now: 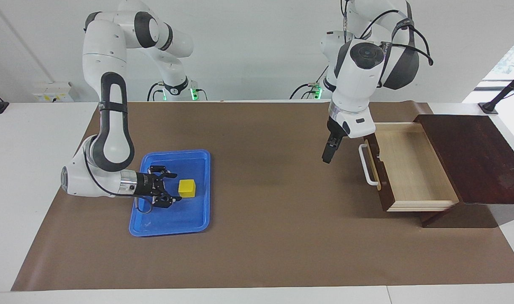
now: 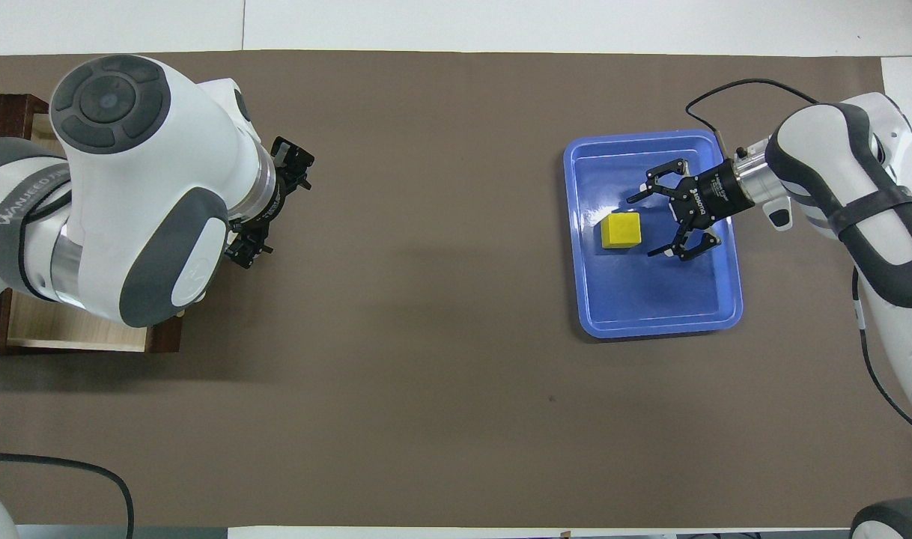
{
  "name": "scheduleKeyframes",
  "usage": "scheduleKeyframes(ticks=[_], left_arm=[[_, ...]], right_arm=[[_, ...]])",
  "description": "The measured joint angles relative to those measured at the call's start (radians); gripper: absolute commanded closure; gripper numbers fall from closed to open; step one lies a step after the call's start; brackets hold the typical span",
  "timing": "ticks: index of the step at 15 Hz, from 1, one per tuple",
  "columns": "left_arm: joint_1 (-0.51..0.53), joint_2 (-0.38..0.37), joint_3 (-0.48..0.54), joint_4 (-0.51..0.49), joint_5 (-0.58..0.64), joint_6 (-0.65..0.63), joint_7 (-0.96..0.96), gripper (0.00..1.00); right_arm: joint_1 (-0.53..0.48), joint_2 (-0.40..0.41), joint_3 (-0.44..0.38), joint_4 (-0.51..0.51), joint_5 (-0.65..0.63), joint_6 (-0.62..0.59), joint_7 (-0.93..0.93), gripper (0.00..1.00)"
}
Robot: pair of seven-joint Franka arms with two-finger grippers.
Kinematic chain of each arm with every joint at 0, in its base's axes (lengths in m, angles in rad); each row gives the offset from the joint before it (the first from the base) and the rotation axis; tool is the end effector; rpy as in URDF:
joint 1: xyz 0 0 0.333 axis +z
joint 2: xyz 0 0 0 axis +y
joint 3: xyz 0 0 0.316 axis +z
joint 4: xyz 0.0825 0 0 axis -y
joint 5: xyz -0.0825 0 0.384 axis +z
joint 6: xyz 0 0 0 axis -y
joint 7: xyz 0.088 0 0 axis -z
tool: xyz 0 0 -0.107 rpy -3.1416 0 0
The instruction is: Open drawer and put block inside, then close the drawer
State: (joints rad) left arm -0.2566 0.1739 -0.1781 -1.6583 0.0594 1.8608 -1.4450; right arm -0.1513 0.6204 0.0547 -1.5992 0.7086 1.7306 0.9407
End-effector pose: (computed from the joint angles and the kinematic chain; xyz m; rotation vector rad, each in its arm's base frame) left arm 0.5661 -0.2501 0.5076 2.7499 1.4975 0.0627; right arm 0.6504 -0.0074 0.2600 -1.9918 1.5761 0.9561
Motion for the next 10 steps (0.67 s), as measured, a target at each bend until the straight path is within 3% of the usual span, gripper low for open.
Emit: scheduleKeyframes(ticks=[10], left_arm=[[0.0, -0.006, 0.001, -0.039, -0.001, 0.066, -0.158, 0.0]], right_arm=[[0.001, -0.027, 0.002, -0.048, 0.056, 0.046, 0.042, 0.0]])
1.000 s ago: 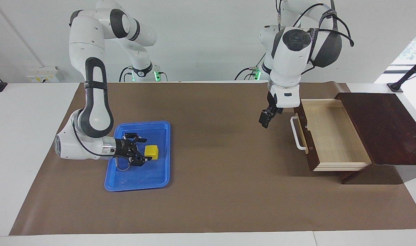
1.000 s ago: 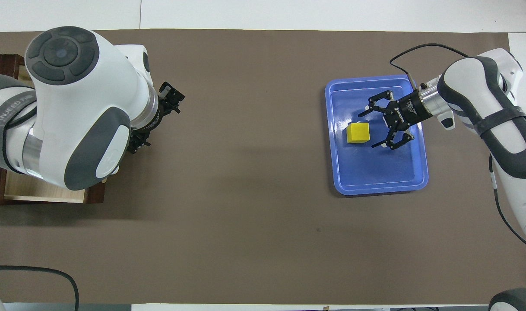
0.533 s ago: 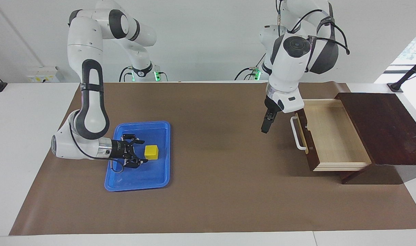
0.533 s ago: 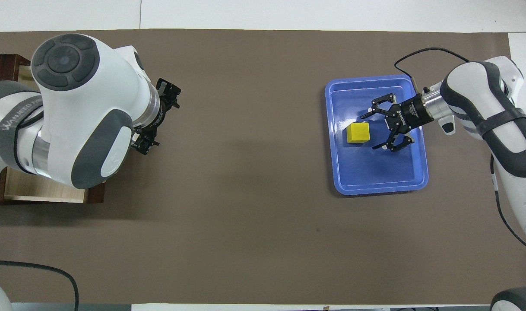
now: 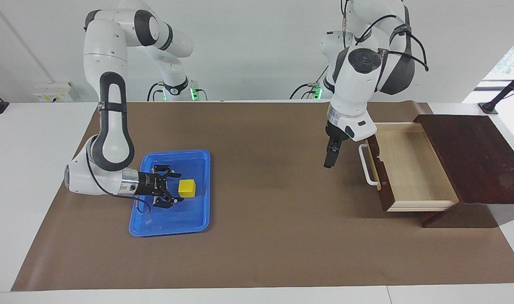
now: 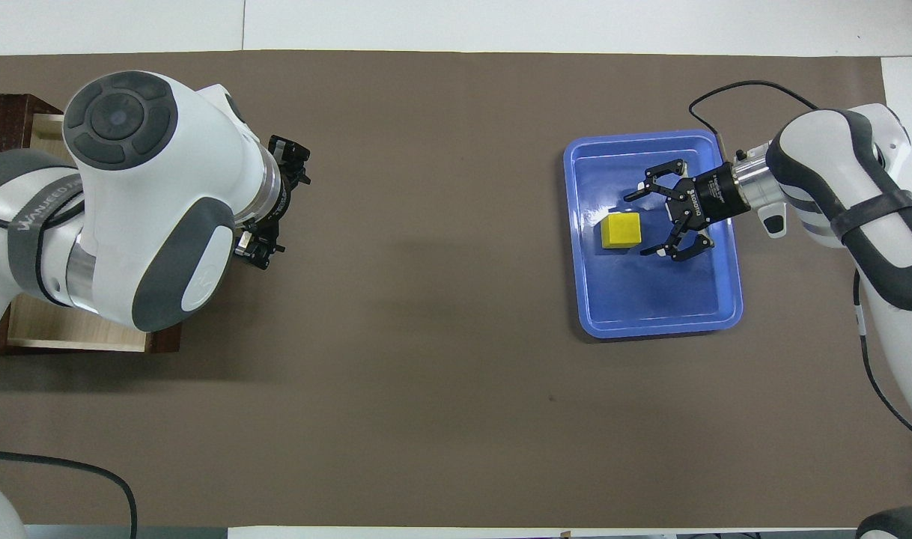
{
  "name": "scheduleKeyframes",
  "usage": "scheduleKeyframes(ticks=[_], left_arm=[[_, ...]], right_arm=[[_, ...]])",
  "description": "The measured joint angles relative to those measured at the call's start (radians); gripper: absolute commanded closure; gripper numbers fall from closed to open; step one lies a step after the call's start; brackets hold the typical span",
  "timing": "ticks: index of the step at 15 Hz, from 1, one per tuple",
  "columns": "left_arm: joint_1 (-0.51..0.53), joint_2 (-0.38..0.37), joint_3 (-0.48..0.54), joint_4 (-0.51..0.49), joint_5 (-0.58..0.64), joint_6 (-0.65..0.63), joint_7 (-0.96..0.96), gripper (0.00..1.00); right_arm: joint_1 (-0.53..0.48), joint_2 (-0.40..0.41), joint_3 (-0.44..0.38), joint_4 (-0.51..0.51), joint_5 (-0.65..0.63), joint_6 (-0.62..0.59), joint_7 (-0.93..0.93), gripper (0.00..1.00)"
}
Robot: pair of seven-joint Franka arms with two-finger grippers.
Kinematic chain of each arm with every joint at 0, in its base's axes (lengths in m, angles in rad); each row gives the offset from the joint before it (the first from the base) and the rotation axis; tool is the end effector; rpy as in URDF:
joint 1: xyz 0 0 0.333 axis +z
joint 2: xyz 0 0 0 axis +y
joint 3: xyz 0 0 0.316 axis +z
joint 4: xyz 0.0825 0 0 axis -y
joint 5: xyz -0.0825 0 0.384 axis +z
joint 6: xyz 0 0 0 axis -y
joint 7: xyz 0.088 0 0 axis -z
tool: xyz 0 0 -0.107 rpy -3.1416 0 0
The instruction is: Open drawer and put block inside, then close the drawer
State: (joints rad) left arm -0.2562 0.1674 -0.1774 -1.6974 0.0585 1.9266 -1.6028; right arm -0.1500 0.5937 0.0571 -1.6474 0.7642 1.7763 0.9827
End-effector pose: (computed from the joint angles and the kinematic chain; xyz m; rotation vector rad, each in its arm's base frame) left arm 0.5665 -0.2508 0.4987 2.5974 1.6906 0.0871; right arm 0.6461 -0.0038 0.2611 -1.8982 1.6422 0.9516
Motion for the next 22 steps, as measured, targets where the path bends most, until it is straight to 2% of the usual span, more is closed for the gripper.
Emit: scheduleKeyframes(ticks=[8, 10, 11, 13, 15, 16, 22], left_arm=[[0.001, 0.0, 0.003, 0.0, 0.0, 0.011, -0.052, 0.0], [0.001, 0.0, 0.004, -0.001, 0.0, 0.015, -0.055, 0.0], [0.003, 0.0, 0.004, -0.001, 0.0, 0.016, -0.058, 0.0], [0.006, 0.0, 0.007, -0.002, 0.0, 0.017, -0.058, 0.0], [0.01, 0.0, 0.007, -0.008, 0.0, 0.024, -0.058, 0.0], [0.012, -0.001, 0.007, -0.013, 0.0, 0.029, -0.058, 0.0], [0.012, -0.002, 0.007, -0.023, -0.001, 0.044, -0.058, 0.0]], right_arm=[[0.005, -0.021, 0.009, -0.031, 0.0, 0.025, 0.0, 0.0], [0.012, -0.021, 0.01, -0.034, 0.0, 0.04, 0.0, 0.14], [0.015, -0.021, 0.01, -0.038, 0.0, 0.043, -0.001, 0.27], [0.017, -0.021, 0.011, -0.044, 0.0, 0.049, -0.006, 0.62], [0.017, -0.022, 0.011, -0.046, 0.0, 0.051, -0.01, 0.81], [0.017, -0.022, 0.011, -0.046, 0.001, 0.051, -0.01, 1.0], [0.032, -0.028, 0.012, -0.044, 0.001, 0.077, -0.009, 1.0]])
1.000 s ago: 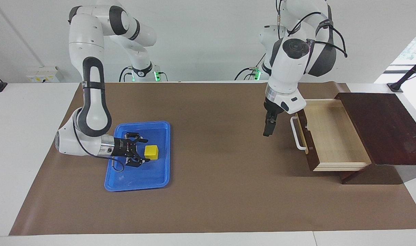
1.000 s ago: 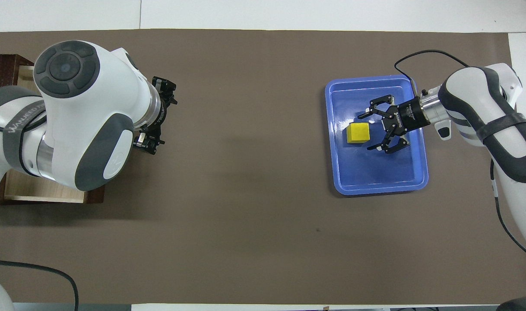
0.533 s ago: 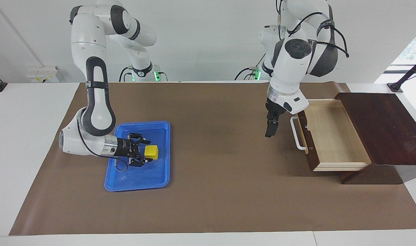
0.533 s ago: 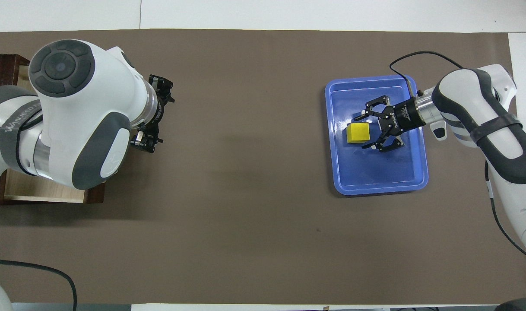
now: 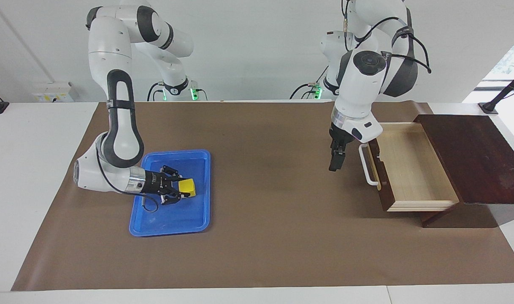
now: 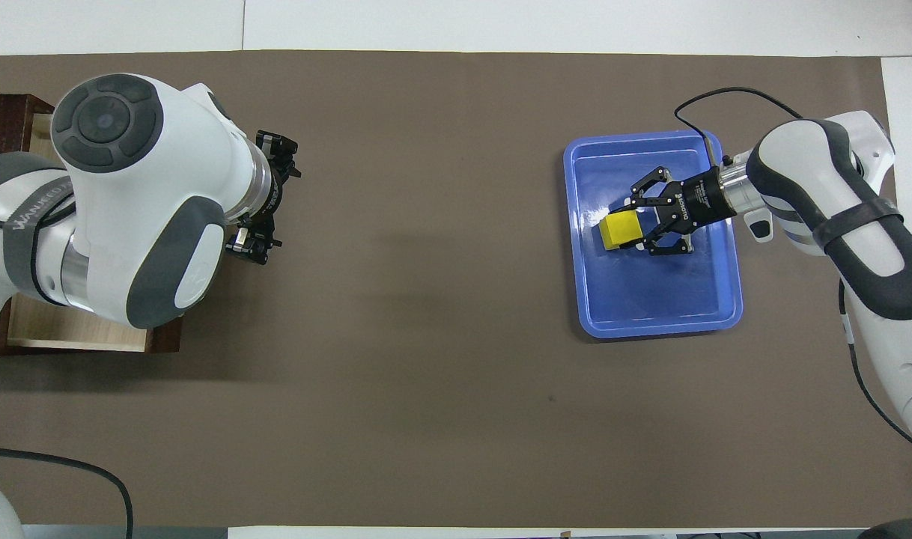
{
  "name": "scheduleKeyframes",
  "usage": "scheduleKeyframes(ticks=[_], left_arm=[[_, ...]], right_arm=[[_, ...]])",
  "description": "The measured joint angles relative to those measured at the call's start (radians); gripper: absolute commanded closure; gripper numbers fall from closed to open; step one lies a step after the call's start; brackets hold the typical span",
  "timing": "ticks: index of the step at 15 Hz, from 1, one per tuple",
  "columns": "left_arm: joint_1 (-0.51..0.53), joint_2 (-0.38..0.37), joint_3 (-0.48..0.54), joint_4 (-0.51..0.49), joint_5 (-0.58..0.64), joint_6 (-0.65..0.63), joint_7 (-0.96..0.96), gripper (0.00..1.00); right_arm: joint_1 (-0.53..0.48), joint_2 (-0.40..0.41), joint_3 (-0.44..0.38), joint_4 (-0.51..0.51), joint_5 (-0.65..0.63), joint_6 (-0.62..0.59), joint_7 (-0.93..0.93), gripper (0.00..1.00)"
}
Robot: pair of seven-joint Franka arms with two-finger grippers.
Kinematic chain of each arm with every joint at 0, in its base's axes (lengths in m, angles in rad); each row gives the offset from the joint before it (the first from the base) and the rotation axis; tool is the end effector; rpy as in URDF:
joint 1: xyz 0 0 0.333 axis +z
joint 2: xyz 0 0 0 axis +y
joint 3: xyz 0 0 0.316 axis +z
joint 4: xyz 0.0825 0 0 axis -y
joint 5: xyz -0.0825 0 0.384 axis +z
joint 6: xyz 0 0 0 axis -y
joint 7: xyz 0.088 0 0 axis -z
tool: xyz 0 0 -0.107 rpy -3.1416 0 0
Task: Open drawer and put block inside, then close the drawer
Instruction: 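Carry the block toward the left gripper while the left gripper reaches it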
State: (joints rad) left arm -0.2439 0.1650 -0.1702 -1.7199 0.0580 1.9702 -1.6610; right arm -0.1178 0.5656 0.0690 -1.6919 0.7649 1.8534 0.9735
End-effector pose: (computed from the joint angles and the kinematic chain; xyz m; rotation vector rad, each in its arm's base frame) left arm 0.5718 -0.2408 0.4933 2.5137 1.7760 0.1042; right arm 0.6432 0.0186 0.2625 -1.9302 1.6354 0.8885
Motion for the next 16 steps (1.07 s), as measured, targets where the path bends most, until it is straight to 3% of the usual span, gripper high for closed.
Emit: scheduleKeyframes(ticks=[8, 12, 16], left_arm=[[0.001, -0.005, 0.0, -0.02, -0.003, 0.011, -0.001, 0.0], [0.02, -0.005, 0.005, -0.032, -0.089, 0.058, -0.025, 0.0], [0.019, -0.004, -0.003, -0.073, -0.132, 0.163, -0.086, 0.0]], right_arm=[[0.135, -0.093, 0.02, 0.163, 0.02, 0.04, 0.264, 1.0], [0.191, -0.125, 0.043, 0.205, 0.096, 0.045, 0.356, 1.0], [0.317, -0.129, 0.049, 0.228, 0.098, 0.157, 0.463, 1.0]])
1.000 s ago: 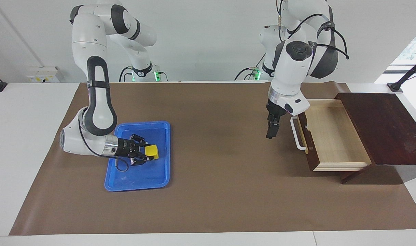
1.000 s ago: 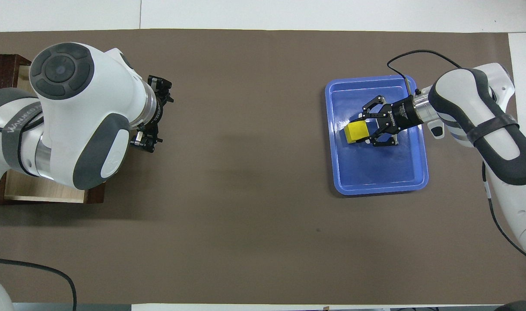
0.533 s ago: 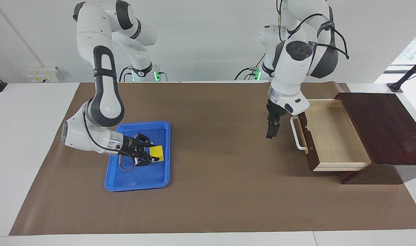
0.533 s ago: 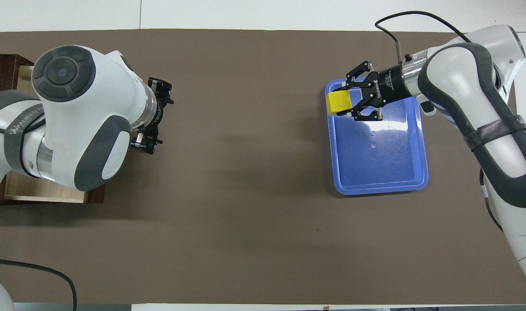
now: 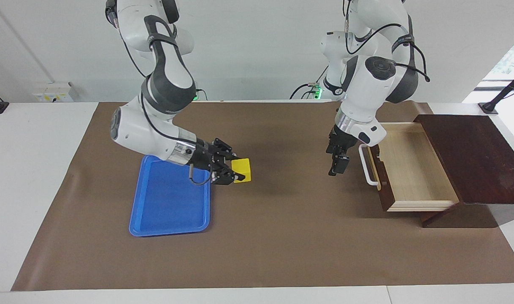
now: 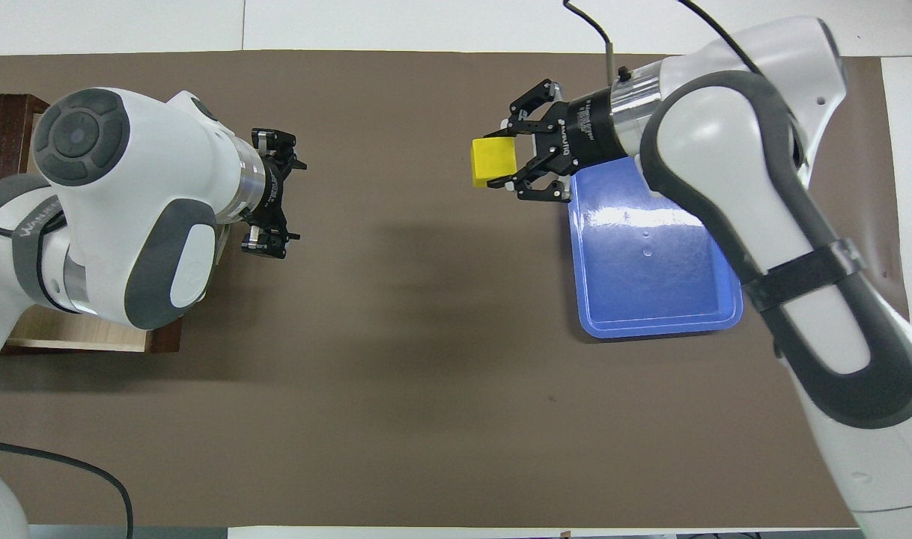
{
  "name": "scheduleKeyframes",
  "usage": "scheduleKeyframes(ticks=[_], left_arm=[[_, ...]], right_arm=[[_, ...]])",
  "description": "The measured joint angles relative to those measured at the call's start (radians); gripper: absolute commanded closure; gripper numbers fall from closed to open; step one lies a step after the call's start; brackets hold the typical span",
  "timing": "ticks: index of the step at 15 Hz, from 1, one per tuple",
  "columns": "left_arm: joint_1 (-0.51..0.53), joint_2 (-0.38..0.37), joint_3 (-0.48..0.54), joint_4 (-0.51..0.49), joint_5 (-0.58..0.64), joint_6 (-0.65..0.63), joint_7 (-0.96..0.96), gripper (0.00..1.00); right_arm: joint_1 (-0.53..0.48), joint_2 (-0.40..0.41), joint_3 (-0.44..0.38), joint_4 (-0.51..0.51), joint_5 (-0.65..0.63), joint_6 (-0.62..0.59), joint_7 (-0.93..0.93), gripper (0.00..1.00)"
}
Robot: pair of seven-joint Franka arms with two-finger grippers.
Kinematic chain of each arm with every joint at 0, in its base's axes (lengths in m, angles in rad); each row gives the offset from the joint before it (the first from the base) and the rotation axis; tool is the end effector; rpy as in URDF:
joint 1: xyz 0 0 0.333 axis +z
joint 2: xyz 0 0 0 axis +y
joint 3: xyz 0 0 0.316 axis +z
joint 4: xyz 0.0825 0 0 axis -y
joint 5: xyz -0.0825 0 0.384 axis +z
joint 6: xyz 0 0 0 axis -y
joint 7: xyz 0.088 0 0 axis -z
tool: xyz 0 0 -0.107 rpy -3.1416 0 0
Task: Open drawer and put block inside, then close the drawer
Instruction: 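Carry the block toward the left gripper while the left gripper reaches it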
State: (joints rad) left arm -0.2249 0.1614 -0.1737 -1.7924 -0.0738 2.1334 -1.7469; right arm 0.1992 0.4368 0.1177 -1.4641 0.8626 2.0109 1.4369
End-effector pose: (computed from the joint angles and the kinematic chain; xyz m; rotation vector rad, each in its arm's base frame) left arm 0.5765 -0.2404 0.4767 2.2592 1.8775 0.0070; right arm 0.6597 0.2488 0.4649 -1.7861 1.6294 0.7522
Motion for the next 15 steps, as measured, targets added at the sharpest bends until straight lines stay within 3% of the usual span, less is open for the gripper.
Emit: scheduleKeyframes(ticks=[5, 15], left_arm=[[-0.091, 0.021, -0.008, -0.004, -0.082, 0.13, -0.115, 0.0], [-0.125, 0.035, -0.007, -0.004, -0.167, 0.246, -0.151, 0.0]], right_arm=[[0.144, 0.007, 0.0, -0.007, 0.0, 0.158, 0.082, 1.0], [0.147, 0.007, -0.009, -0.022, 0.001, 0.168, 0.085, 1.0]])
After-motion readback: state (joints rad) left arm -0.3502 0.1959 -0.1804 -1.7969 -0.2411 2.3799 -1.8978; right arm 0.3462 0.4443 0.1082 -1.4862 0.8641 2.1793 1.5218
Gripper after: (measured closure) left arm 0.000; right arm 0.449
